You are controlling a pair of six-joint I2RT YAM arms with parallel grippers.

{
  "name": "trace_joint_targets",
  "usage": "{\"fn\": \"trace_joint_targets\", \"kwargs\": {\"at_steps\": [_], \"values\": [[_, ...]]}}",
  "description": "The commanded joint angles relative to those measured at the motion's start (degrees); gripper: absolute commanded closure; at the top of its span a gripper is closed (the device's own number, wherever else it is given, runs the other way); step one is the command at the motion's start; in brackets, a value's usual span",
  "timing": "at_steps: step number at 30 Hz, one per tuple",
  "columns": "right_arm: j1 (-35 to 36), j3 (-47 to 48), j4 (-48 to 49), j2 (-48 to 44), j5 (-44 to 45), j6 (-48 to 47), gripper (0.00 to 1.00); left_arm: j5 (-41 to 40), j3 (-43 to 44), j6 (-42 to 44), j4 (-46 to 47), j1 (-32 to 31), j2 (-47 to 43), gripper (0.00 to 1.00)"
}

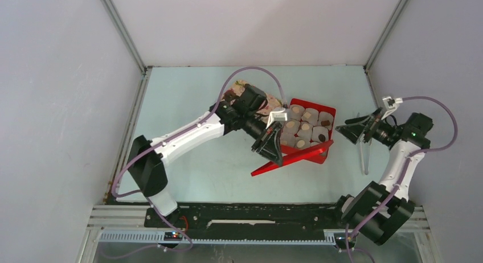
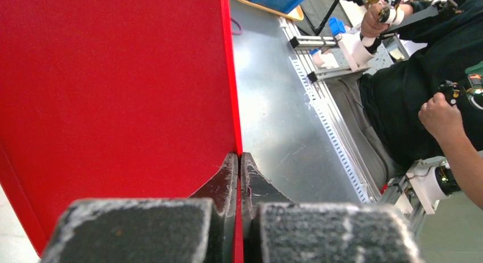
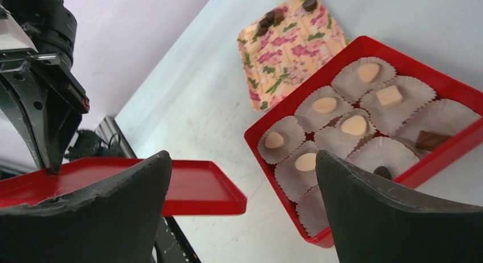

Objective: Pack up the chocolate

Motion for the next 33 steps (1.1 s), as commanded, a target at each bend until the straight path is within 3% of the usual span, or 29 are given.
{"fn": "trace_joint_targets", "kwargs": {"at_steps": [1, 4, 6, 7, 9, 10, 12, 15, 18, 29, 33], "values": [[-5.52, 0.87, -6.19, 2.12, -14.36, -5.59, 0.01, 5.44, 0.62, -19.40, 26.83, 0.22, 0.29, 1.00], [-5.89, 0.82, -8.07, 2.15, -14.45, -7.11, 0.00, 5.45, -3.35, -34.47, 47.20, 0.27, 1.46, 1.00], [-5.64, 0.79, -8.57, 2.21, -13.11, -7.21, 0.00, 4.69, -6.01, -48.49, 66.27, 0.29, 2.93, 1.00], [-5.75, 0.86, -8.90, 2.53, -12.25, -7.51, 0.00, 3.73, -7.15, -63.62, 80.31, 0.38, 5.10, 1.00], [-6.50, 0.84, -9.67, 3.77, -11.03, -7.89, 0.01, 0.43, -5.02, -93.27, 119.10, 0.56, 12.22, 1.00], [-7.41, 0.86, -9.96, 4.62, -11.13, -7.87, 0.01, -1.04, -0.85, -105.56, 129.24, 0.69, 16.96, 1.00], [-10.23, 0.87, -10.31, 5.91, -12.23, -7.93, 0.00, -3.61, 5.55, -113.25, 131.01, 0.96, 23.16, 1.00], [-14.24, 0.87, -12.28, 7.92, -12.79, -9.23, 0.01, -9.48, 4.32, -109.57, 130.87, 2.27, 25.78, 1.00], [-17.60, 1.06, -14.89, 9.75, -12.58, -11.66, 0.00, -12.29, 6.62, -112.01, 130.87, 3.13, 30.13, 1.00], [-21.36, 7.27, -45.39, 17.92, -11.78, -45.59, 0.00, -20.70, 4.92, -111.02, 125.75, 5.78, 36.48, 1.00], [-20.69, 7.37, -45.72, 16.48, -11.51, -47.24, 0.00, -22.55, 3.72, -110.43, 124.10, 6.20, 37.60, 1.00]]}}
